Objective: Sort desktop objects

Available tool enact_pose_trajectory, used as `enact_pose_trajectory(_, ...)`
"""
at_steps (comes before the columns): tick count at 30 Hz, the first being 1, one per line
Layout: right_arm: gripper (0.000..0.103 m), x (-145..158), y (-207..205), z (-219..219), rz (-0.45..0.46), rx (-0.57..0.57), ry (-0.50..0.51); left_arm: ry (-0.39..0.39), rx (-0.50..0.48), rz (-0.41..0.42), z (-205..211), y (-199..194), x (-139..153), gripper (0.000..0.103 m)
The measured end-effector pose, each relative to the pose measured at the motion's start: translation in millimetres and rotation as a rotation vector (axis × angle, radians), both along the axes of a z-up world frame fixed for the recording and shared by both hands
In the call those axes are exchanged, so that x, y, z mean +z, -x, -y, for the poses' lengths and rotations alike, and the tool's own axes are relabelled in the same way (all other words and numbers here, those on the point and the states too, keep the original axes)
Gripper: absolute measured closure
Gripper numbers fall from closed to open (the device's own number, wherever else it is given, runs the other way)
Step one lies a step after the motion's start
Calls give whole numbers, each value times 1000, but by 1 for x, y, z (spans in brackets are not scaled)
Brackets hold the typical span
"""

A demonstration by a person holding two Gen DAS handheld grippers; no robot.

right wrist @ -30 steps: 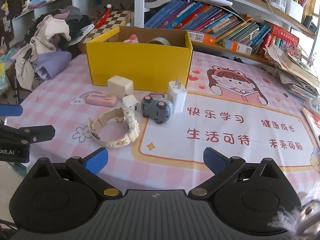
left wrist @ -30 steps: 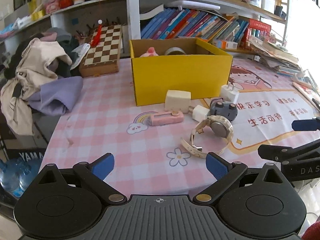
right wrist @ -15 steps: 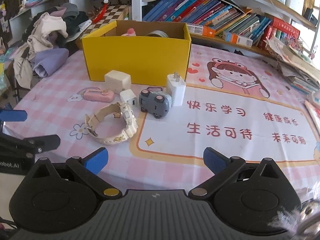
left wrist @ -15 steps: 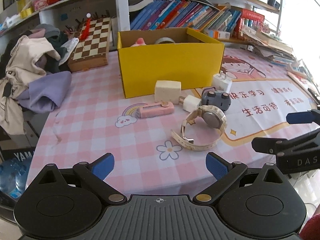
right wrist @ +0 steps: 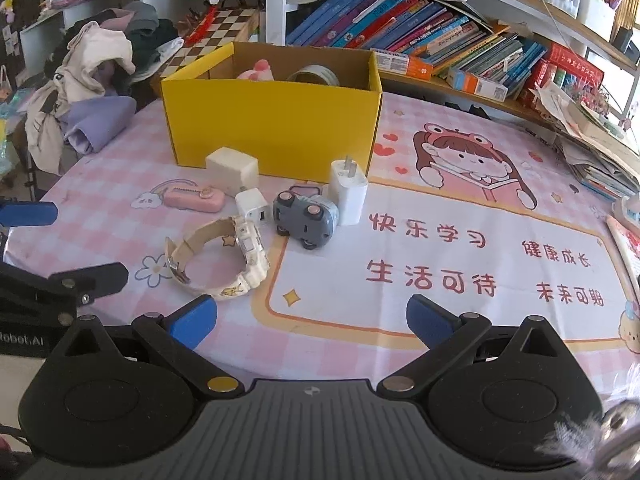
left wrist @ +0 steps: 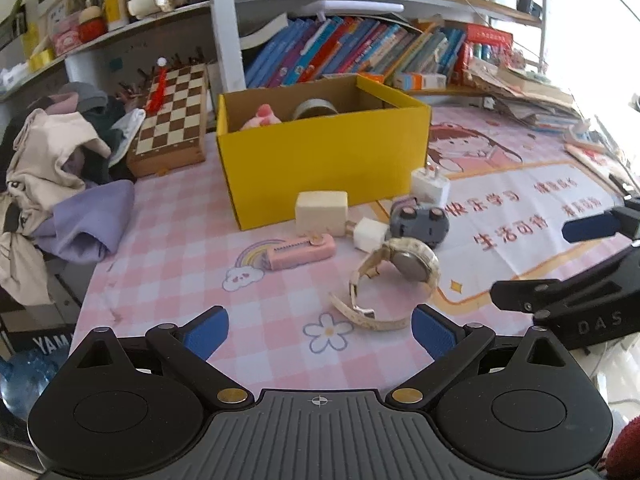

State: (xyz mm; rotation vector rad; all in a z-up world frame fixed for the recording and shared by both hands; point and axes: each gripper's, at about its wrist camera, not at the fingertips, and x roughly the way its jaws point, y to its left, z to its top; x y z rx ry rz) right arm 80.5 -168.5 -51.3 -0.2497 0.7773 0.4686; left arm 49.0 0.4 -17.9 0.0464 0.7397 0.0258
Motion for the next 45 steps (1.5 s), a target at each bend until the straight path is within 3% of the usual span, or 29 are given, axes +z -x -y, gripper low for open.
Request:
enact_pose_trajectory(6, 0, 2, -1, 5, -25, 3, 13, 24, 25, 1, 0, -1, 2, 3)
enact_pose_trajectory(12, 0, 9, 1, 10, -15, -15, 0, 9, -29, -16, 9, -3, -1, 3)
enact_pose_trajectory(18, 0, 7, -1, 11, -8, -24, -4, -12, -14, -22, 8, -6, -2, 3)
enact_pose_trajectory(24, 0, 2, -9, 8, -8, -21, -19, -15, 2, 20, 0, -3, 8, 3)
enact_pose_trajectory(36, 0, 10, -16, 5, 25, -29, -20, 4, -67, 48, 3, -8, 12, 3)
enact_pose_trajectory(41, 0, 8, -20, 7, 17, -42, -27, -29, -134, 30, 14, -11, 6, 3)
enact_pose_trajectory(45, 0, 8, -25, 9, 13, -62, -39, -39, -131, 39, 13, -12, 7, 3)
